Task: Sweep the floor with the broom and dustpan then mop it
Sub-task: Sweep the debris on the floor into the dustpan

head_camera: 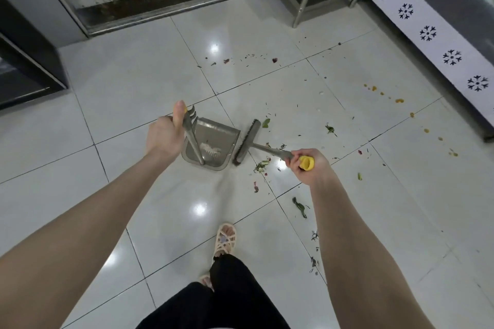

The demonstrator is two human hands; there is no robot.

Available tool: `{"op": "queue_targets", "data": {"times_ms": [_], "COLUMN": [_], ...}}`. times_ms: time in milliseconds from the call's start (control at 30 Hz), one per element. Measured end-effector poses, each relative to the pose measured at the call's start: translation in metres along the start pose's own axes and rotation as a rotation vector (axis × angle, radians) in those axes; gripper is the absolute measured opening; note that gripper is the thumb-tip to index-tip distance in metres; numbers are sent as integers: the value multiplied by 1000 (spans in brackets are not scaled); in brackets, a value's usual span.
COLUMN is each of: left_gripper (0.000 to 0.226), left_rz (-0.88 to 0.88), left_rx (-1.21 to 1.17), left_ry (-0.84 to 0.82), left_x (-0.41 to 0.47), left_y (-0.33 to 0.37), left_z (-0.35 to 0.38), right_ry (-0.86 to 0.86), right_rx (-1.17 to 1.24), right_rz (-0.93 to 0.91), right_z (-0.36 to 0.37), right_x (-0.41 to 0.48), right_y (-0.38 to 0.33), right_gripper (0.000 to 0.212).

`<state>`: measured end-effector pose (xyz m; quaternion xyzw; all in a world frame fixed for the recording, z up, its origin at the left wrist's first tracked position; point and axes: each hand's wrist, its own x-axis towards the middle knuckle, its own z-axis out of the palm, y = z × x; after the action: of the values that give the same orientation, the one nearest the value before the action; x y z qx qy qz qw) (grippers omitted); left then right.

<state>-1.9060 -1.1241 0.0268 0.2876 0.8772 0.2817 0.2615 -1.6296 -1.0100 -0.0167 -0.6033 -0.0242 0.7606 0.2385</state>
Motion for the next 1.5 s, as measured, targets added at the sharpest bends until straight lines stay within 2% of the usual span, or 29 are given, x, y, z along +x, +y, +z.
{"op": "queue_targets", "data": {"times_ms": [367,633,900,1067,1200,1333,1500], "left_gripper": [87,88,89,87,82,73,72], "left_rz": [10,-18,-45,-69,-99,-126,-89], "left_rx": [30,41,8,-1,-16,-49,-54], "left_ry": [83,68,47,38,44,50,72], "left_x": [-69,-103,-111,-112,-111,-107,-94], "left_y": [-57,-60,-23,14,38,58,76], "left_z": [-30,-18,41,77,95,100,92], "right_ry": [-73,-62,170,240,225,119,44], "right_rx": [-67,-160,-321,-367,-420,-379,-370], "right_rz": [32,77,67,59,27,4,9], "right_z": [-21,-53,-114,-146,-155,-158,-139], "right_x": [-33,-36,-27,-29,-27,-28,-20], "right_y": [86,108,31,-32,-68,-103,-121], "right_gripper": [9,8,5,4,8,7,21]}}
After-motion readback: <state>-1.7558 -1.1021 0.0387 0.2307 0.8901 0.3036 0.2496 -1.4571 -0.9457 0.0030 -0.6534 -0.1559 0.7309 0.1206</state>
